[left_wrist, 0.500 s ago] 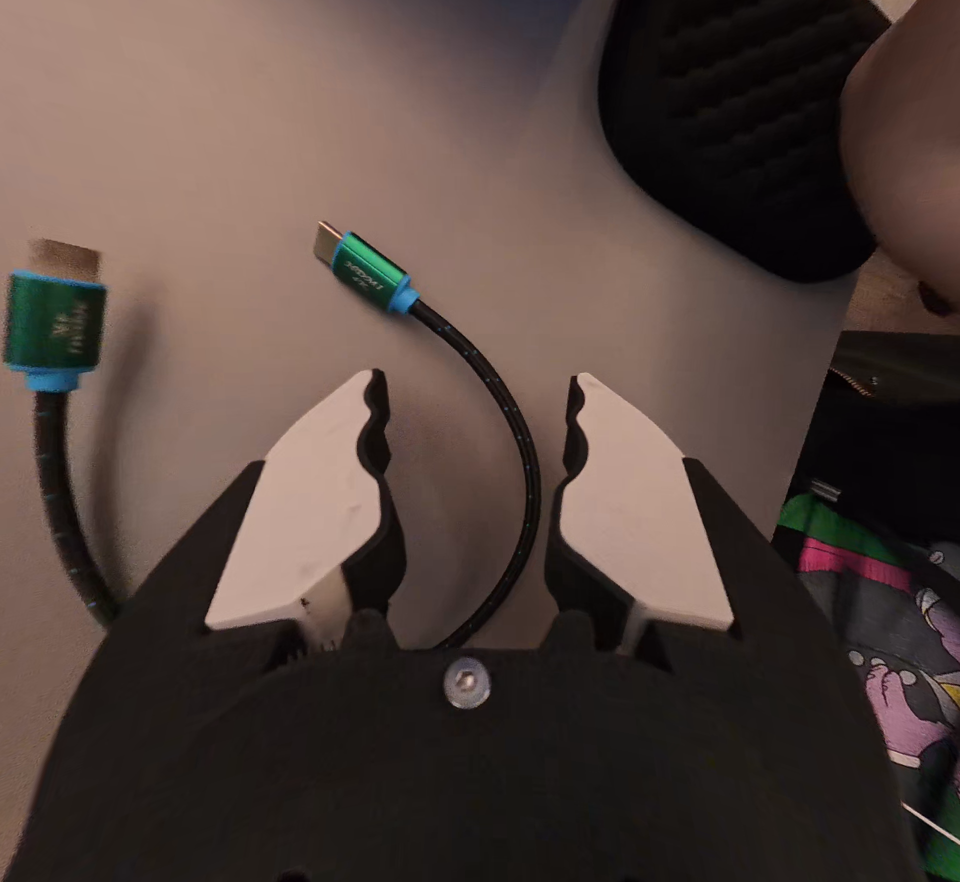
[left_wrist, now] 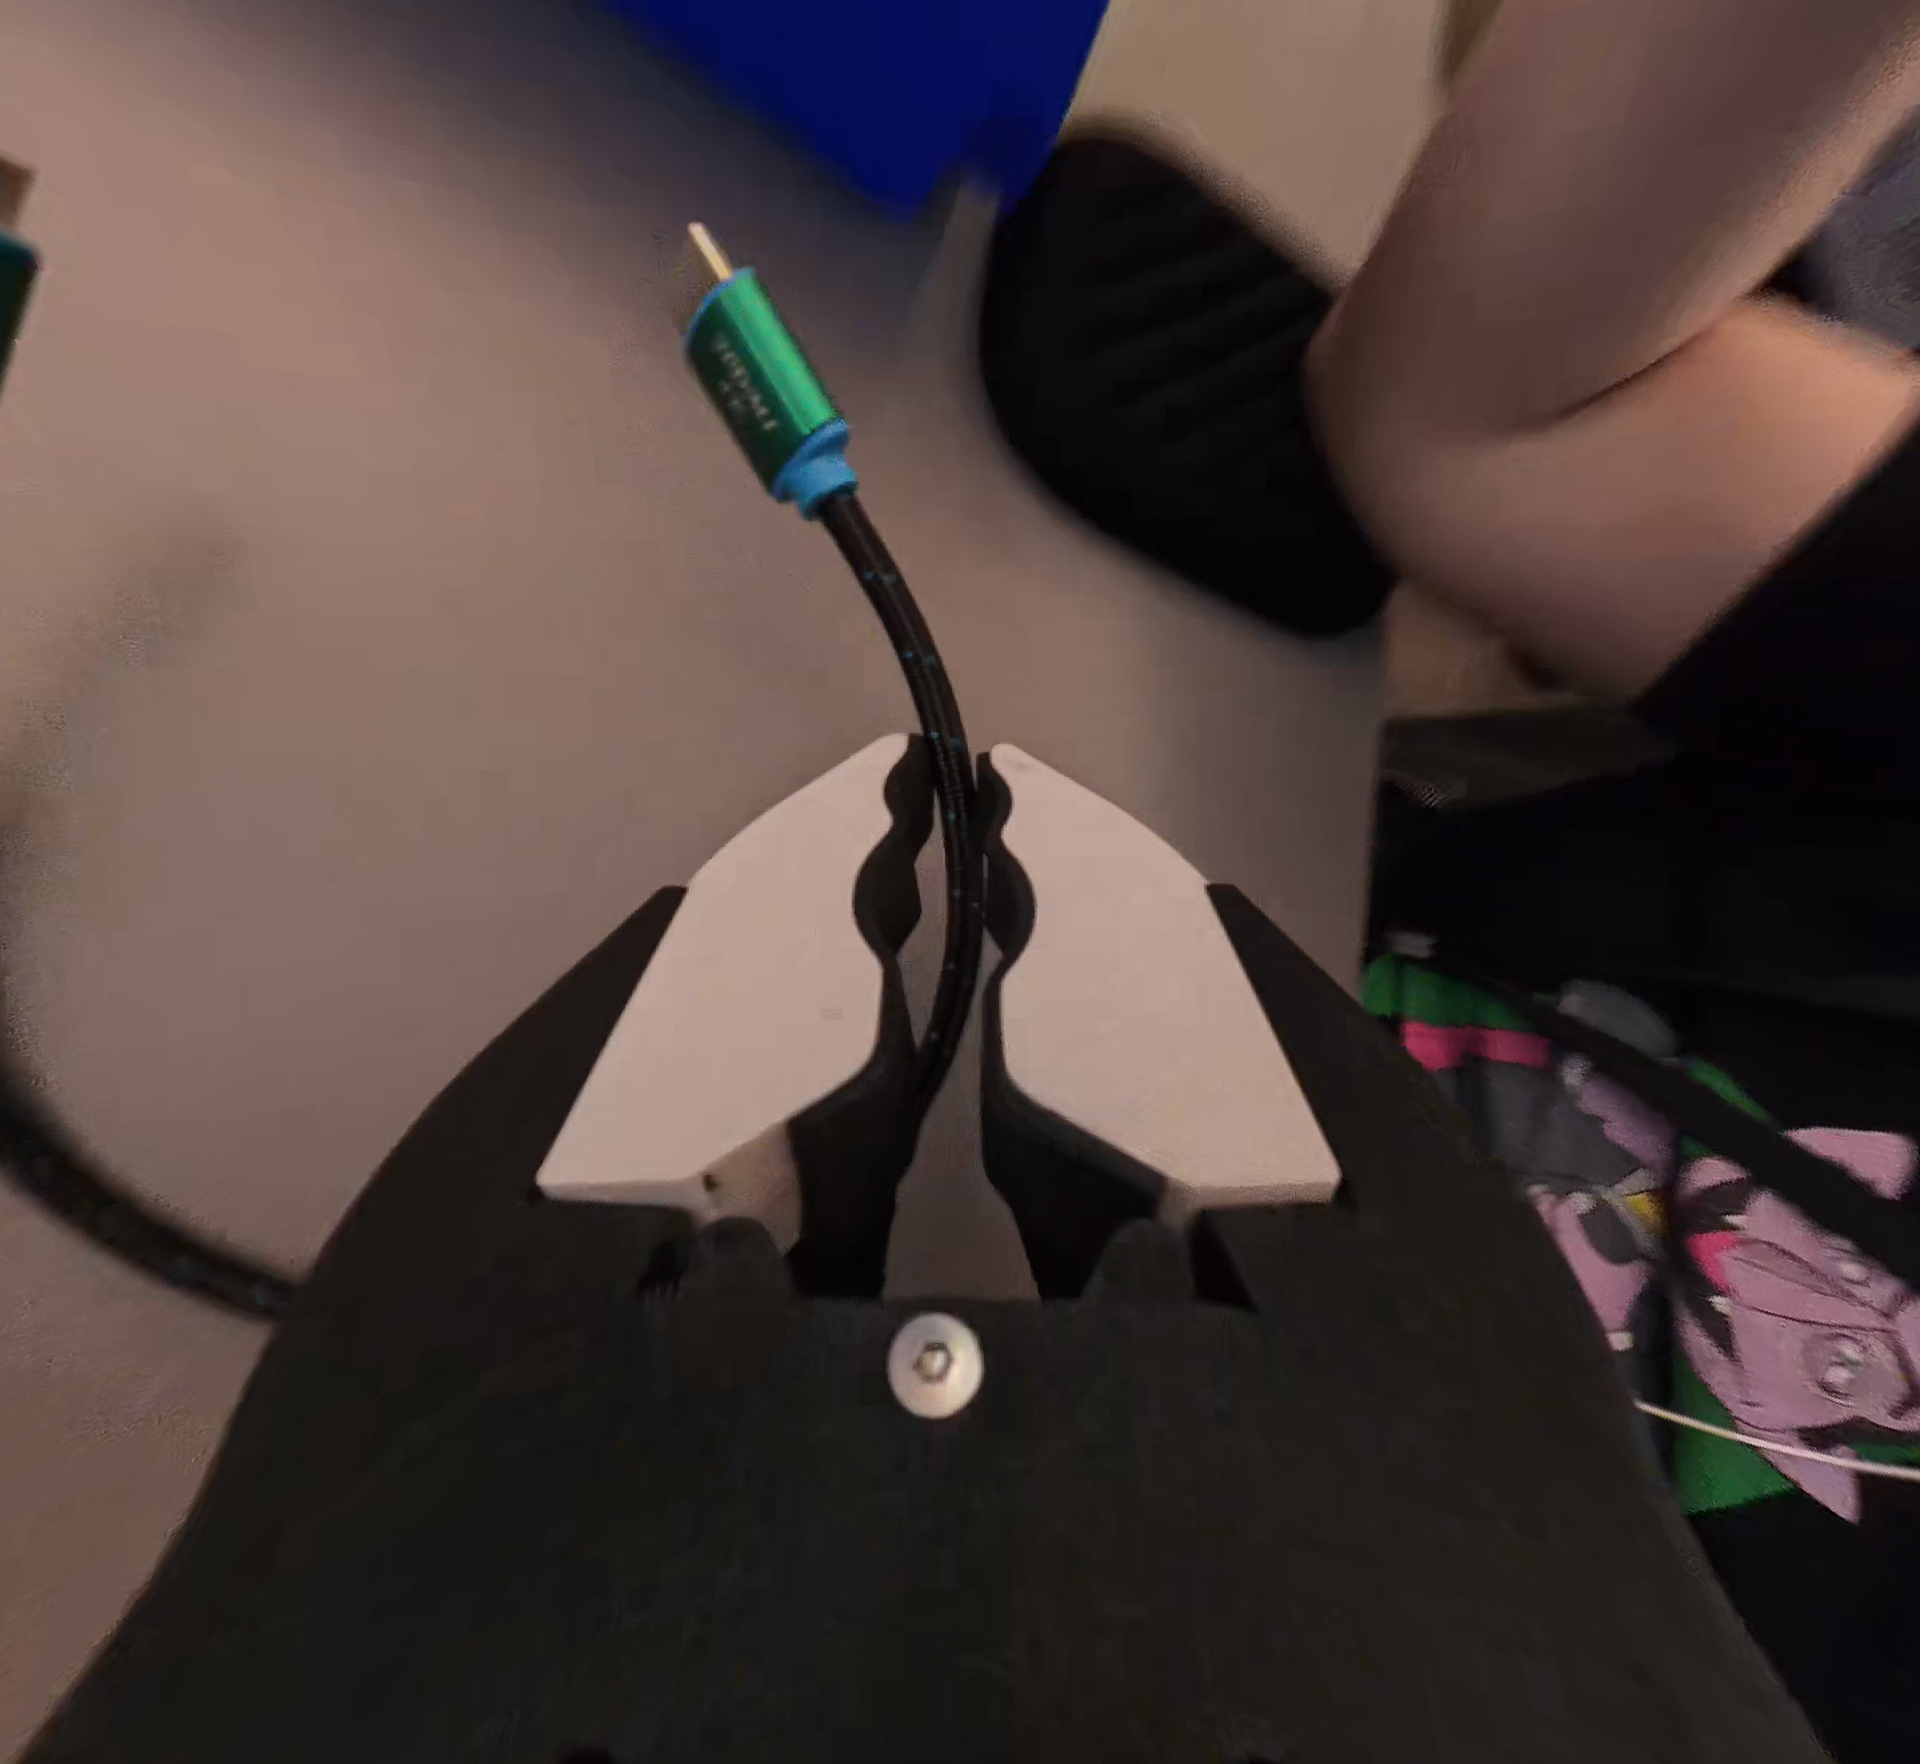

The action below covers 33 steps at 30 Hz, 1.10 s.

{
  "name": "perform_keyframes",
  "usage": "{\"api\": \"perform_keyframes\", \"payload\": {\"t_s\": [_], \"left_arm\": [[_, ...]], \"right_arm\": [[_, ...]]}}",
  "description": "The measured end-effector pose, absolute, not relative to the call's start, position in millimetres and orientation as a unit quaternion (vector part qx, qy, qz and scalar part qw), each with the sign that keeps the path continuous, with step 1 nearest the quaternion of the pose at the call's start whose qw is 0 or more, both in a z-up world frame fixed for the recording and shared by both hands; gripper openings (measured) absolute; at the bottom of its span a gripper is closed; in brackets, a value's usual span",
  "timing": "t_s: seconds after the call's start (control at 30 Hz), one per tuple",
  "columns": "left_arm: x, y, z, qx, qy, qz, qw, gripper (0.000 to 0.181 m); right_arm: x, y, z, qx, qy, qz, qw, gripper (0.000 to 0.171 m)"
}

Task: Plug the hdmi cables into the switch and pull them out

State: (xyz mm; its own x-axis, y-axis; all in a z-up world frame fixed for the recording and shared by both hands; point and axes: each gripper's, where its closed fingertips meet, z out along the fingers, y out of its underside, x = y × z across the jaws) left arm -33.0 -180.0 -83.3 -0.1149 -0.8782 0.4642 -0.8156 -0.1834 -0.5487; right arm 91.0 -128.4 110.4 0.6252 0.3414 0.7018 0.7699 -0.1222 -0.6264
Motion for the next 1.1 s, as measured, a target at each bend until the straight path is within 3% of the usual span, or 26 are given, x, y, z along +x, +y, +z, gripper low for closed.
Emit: {"api": "perform_keyframes", "payload": {"t_s": [0.3,0.43,0.67,0.77,0.83,0.97,1.1], "left_arm": [[-29,-149,46,-0.553,0.540,-0.558,0.303,0.006],[-37,-136,73,-0.542,0.474,-0.591,0.364,0.006],[-50,-106,83,-0.556,0.455,-0.487,0.498,0.006],[-55,-96,84,-0.555,0.450,-0.436,0.547,0.006],[-56,-88,80,-0.564,0.452,-0.390,0.570,0.006],[-59,-82,81,-0.576,0.448,-0.335,0.595,0.011],[-83,-71,106,-0.591,0.430,-0.321,0.602,0.039]], "right_arm": [[41,-129,207,-0.616,-0.191,-0.019,0.764,0.063],[18,-116,192,-0.642,-0.183,0.053,0.743,0.065],[-37,-72,149,-0.672,-0.156,0.231,0.687,0.072],[-60,-56,118,-0.700,-0.173,0.270,0.638,0.049],[-73,-57,111,-0.697,-0.211,0.299,0.617,0.016],[-63,-52,107,-0.700,-0.237,0.241,0.629,0.011],[-44,-46,102,-0.689,-0.329,0.002,0.645,0.007]]}}
